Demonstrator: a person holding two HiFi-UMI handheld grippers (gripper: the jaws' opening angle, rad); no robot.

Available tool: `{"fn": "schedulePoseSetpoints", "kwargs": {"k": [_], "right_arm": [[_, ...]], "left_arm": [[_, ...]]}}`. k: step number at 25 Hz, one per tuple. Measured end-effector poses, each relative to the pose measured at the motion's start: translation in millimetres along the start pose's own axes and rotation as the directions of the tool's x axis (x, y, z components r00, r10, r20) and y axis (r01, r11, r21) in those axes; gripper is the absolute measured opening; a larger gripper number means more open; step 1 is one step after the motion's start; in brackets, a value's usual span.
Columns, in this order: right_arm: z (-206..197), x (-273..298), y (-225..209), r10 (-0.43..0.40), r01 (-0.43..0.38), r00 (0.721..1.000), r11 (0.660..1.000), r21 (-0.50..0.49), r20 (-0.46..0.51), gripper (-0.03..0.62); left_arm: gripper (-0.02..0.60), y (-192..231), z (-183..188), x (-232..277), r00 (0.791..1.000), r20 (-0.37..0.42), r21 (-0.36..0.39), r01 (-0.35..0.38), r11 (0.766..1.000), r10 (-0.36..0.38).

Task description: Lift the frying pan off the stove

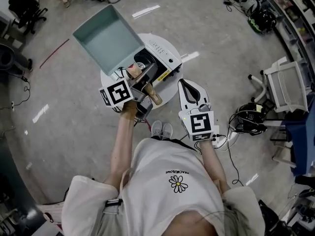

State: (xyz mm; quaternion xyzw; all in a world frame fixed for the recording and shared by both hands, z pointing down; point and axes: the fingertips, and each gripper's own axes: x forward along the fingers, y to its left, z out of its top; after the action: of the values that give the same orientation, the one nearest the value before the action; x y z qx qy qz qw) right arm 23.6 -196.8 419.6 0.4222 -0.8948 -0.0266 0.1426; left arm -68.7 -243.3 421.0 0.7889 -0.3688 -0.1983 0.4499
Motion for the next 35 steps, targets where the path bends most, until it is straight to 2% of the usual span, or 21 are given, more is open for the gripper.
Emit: {"fn": "schedulePoseSetpoints", "kwargs": {"k": [4, 9, 13, 17, 20, 24, 31, 35], "right_arm": [[32, 10, 0, 0.019, -0.017, 0.996, 0.999, -0.030, 0.087, 0.003], [66, 5, 2, 0.014, -0.008, 0.987, 0.999, -0.041, 0.158, 0.003], [90, 4, 0, 0.008, 0.001, 0.976, 0.999, -0.040, 0.216, 0.003], [104, -6, -3, -0.009, 0.017, 0.968, 0.999, -0.030, 0.252, 0.003], [110, -12, -4, -0.020, 0.025, 0.963, 1.000, -0.016, 0.268, 0.003], [111, -17, -5, -0.042, 0.043, 0.960, 0.999, 0.002, 0.277, 0.003], [114, -21, 5, -0.036, 0.036, 0.959, 0.999, 0.005, 0.282, 0.003], [117, -22, 6, -0.044, 0.049, 0.958, 0.999, -0.013, 0.285, 0.003]], "left_arm": [[-0.003, -33, 19, -10, 1.000, 0.012, 0.163, -0.007, 0.987, 0.006], [-0.003, -77, 26, -28, 1.000, 0.022, 0.298, -0.004, 0.955, -0.003], [-0.003, -104, 32, -36, 0.999, 0.044, 0.398, -0.020, 0.917, 0.003], [-0.003, -116, 28, -46, 0.995, 0.077, 0.495, -0.090, 0.864, 0.060], [-0.003, -119, 27, -53, 0.990, 0.103, 0.541, -0.135, 0.830, 0.094], [-0.003, -125, 26, -58, 0.985, 0.134, 0.577, -0.163, 0.800, 0.104], [-0.003, -127, 23, -66, 0.976, 0.159, 0.665, -0.217, 0.715, 0.149], [-0.003, -133, 20, -61, 0.977, 0.153, 0.690, -0.212, 0.692, 0.147]]}}
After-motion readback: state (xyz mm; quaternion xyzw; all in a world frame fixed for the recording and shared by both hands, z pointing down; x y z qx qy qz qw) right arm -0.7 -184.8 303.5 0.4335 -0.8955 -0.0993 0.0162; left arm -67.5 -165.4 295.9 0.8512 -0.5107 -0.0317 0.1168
